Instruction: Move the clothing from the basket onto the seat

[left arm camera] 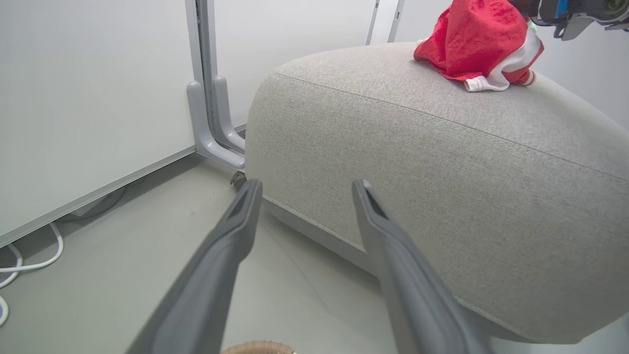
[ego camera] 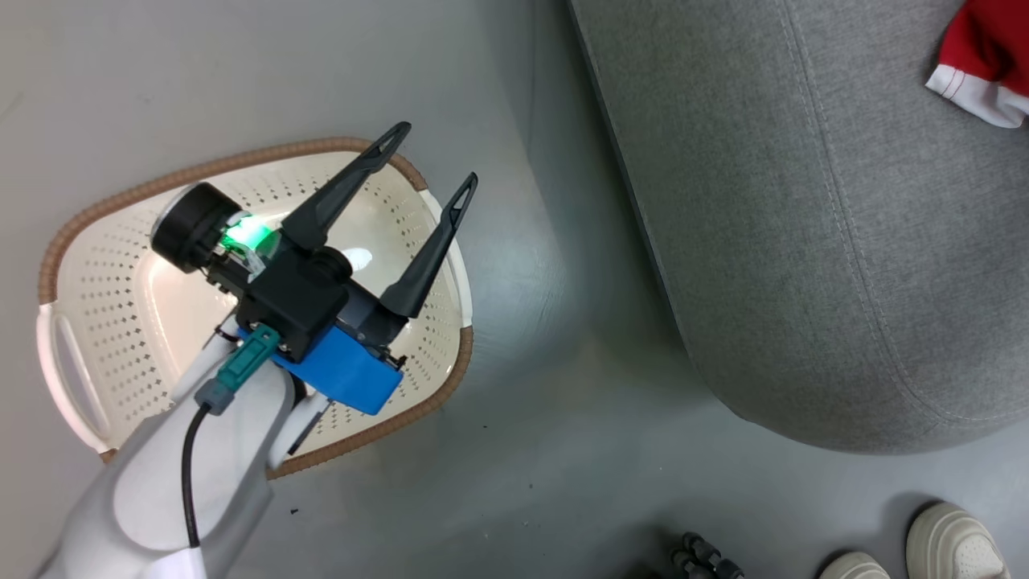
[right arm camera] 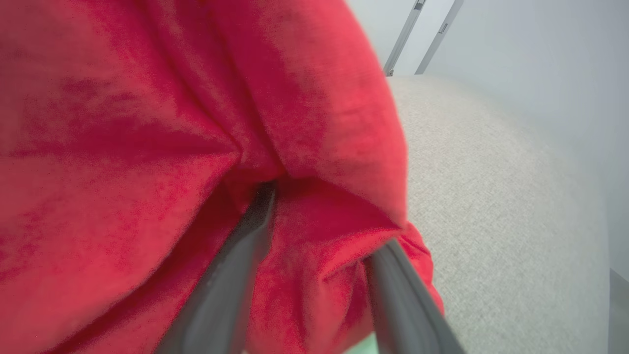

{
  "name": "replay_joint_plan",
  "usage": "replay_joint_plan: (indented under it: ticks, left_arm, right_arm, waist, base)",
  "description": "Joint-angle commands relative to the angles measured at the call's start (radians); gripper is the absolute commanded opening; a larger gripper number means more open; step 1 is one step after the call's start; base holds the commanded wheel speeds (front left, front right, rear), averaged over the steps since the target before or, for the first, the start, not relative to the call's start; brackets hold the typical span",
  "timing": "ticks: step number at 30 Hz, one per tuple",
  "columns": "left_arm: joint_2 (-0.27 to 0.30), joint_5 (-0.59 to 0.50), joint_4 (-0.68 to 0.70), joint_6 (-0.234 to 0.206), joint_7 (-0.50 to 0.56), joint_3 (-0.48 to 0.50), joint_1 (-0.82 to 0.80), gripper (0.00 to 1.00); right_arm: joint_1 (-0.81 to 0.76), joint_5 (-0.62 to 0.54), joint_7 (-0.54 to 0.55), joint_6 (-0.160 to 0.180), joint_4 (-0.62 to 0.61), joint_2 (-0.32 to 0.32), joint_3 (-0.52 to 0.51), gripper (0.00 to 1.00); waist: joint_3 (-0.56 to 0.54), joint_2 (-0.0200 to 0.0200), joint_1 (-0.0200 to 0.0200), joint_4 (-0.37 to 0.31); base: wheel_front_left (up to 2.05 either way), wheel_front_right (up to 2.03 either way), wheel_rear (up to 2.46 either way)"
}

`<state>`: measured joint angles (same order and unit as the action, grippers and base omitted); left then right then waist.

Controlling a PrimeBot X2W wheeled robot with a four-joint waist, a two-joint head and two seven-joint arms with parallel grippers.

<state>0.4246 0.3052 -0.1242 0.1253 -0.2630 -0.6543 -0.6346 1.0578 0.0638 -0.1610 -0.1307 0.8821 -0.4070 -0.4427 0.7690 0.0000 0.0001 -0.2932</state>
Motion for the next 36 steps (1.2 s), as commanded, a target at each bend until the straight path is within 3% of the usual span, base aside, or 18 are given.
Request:
replay_joint_plan:
  ticks: [1,13,25,36]
  left_arm:
    - [-0.015,0.000,-0.005,0.003,-0.003,0.009,0.016,1.00]
    - [-0.164,0.028,-0.053,0.007,-0.003,0.105,0.174,1.00]
    - [-0.255,0.062,-0.098,0.005,-0.003,0.189,0.365,1.00]
    - [-0.283,0.063,-0.135,0.005,-0.003,0.317,0.484,1.00]
  right_arm:
    - [-0.003,-0.001,0.017,0.000,0.006,0.011,0.018,1.00]
    - [-0.221,0.002,0.051,0.000,-0.114,-0.015,0.134,1.00]
    - [-0.584,0.034,0.087,0.000,-0.446,0.096,0.219,1.00]
    - [-0.846,0.027,0.113,0.000,-0.700,0.210,0.317,1.00]
  waist:
    - [-0.026,0.0000,-0.0001,0.007]
    - [-0.294,0.0000,-0.0001,0.077]
    - [-0.553,0.0000,-0.0001,0.191]
    - [-0.688,0.0000,-0.0001,0.277]
  base:
    - [0.00,0.00,0.00]
    - [0.00,0.00,0.00]
    - [0.00,0.00,0.00]
    - [0.00,0.00,0.00]
